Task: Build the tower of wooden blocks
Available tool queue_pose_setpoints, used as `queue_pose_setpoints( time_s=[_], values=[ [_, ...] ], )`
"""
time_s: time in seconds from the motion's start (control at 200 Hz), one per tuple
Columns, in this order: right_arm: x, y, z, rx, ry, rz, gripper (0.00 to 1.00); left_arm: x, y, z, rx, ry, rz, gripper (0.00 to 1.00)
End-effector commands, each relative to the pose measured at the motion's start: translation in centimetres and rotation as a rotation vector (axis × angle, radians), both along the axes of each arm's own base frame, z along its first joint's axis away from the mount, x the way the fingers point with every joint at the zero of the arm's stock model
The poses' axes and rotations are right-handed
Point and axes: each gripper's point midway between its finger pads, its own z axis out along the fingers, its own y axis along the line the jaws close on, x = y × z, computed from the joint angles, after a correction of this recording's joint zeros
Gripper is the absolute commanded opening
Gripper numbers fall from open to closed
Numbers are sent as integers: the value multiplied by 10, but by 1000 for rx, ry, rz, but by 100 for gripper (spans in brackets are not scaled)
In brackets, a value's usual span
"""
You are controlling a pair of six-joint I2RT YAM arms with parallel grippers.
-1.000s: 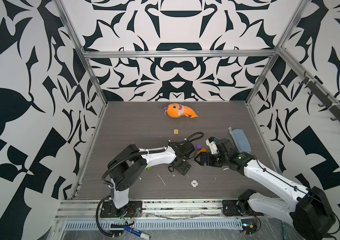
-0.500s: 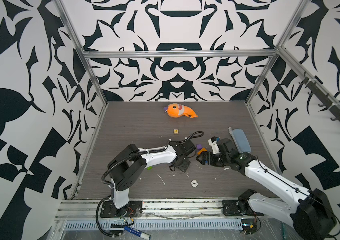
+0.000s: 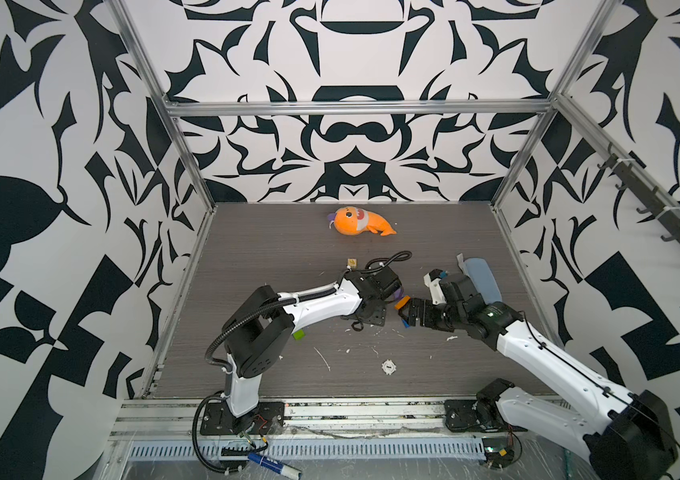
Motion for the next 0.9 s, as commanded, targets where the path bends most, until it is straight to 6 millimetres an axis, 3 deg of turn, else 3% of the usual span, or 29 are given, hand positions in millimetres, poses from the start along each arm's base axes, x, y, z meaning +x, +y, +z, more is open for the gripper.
queue_pose_setpoints(
  time_s=[0.0, 0.385, 0.895],
  values=[
    [8, -1, 19, 12, -45, -19, 98, -1, 6, -6, 29, 26, 95, 61],
    [7, -4, 30, 26, -74, -31, 98, 7, 1, -24, 19, 62, 151, 61],
    [9, -10, 43, 28, -107, -55, 98, 21, 1, -30, 36, 54, 151, 63]
  ],
)
